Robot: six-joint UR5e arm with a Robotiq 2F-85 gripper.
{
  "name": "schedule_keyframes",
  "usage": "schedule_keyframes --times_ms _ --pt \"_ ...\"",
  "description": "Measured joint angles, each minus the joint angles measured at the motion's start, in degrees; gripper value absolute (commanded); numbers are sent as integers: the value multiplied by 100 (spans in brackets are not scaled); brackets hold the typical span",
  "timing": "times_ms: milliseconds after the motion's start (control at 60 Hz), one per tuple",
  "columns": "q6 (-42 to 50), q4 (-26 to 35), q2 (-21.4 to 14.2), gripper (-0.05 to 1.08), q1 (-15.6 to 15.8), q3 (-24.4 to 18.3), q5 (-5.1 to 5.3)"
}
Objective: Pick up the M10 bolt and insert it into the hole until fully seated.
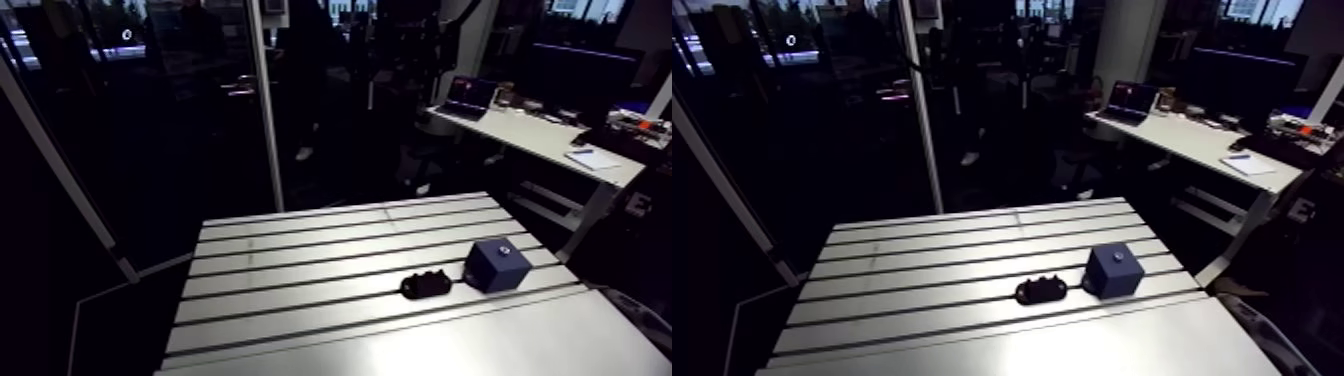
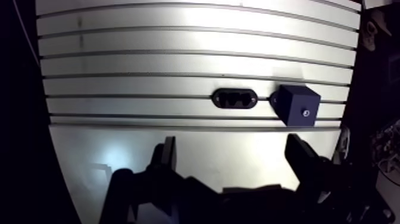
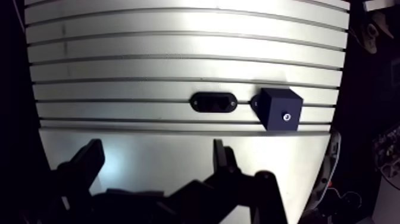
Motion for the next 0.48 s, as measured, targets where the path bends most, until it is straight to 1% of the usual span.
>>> schedule_keyframes --times_ms 483 --pt "53 135 -46 1 51 -48 -2"
